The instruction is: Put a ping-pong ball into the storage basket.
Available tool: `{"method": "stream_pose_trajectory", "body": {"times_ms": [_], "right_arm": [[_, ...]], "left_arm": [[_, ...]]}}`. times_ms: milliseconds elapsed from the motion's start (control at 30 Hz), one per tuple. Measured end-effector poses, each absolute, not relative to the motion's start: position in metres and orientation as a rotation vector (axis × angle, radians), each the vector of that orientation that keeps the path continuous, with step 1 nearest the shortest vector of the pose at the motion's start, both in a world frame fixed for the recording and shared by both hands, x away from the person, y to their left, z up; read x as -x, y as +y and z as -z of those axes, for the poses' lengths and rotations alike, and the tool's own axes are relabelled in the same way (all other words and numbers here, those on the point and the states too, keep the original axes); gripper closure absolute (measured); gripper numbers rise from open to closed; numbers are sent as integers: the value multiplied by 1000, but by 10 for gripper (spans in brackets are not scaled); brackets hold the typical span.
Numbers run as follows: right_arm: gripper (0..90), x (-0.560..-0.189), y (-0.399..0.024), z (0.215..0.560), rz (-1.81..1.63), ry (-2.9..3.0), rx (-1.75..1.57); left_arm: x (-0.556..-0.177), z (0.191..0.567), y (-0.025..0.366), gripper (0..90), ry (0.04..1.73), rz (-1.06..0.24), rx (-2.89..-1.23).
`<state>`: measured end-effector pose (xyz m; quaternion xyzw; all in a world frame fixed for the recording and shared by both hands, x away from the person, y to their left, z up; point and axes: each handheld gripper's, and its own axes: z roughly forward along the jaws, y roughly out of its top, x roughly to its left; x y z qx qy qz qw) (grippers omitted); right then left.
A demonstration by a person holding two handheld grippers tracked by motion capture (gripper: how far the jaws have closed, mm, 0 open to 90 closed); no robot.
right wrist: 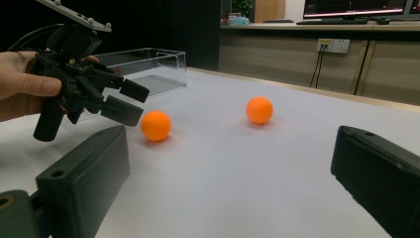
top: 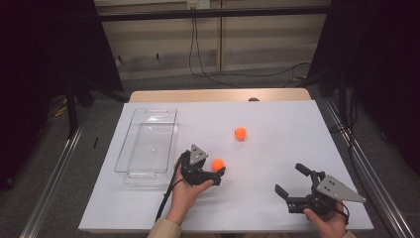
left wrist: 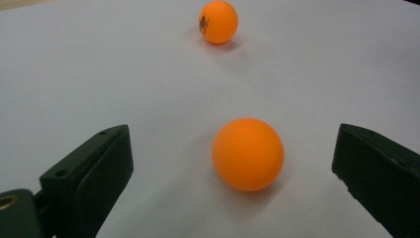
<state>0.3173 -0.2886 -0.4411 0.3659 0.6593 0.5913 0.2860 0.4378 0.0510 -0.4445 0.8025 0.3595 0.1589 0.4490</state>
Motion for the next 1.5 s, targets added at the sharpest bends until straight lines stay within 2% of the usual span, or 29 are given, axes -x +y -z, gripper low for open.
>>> {"method": "stream_pose_trajectory", "body": {"times_ms": [333, 733, 933, 1500], "right_arm": [[11, -317, -289, 441, -1583, 1769, -976], [12, -317, -290, 440, -1588, 1766, -976], [12, -318, -289, 441, -1592, 1758, -989], [14, -318, -288, 442, -1584, 1773, -976]], "left_arm": [[-442, 446, 47, 30, 896, -397, -2004], [-447, 450, 44, 85, 894, -361, -2032], [-448, 450, 44, 187, 879, -351, -2039], [-452, 447, 40, 344, 852, -311, -2106]]}}
